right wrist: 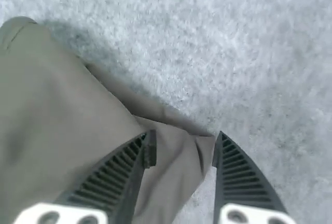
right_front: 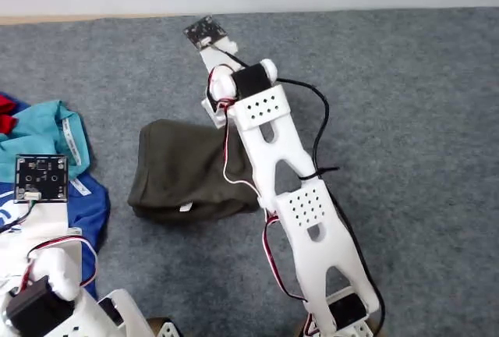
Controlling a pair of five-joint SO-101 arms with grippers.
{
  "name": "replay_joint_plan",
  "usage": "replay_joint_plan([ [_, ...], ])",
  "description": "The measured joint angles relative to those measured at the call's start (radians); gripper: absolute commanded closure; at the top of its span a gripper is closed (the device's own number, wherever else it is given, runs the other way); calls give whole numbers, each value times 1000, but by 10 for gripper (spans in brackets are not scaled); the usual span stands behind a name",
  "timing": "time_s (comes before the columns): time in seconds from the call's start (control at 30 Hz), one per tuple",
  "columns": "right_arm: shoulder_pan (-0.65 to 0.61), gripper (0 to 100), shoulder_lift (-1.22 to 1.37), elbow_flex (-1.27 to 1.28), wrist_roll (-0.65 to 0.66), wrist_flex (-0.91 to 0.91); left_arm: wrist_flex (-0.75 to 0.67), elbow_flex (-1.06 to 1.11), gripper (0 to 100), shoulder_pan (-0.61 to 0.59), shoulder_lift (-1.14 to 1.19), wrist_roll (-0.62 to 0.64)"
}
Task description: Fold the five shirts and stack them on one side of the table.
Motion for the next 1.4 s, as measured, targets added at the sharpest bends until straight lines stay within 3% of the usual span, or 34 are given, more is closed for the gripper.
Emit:
replay_joint_plan([
  [0.4,0,987,-476,761,-9,0,-38,0,996,0,0,0],
  [0.53,0,988,-539,918,-12,0,-38,0,996,0,0,0],
  [0.97,-84,988,-506,1154,-15,-35,-38,35,996,0,3,0],
  [1.4,-55,988,-382,1112,-15,-8,-38,35,996,0,0,0],
])
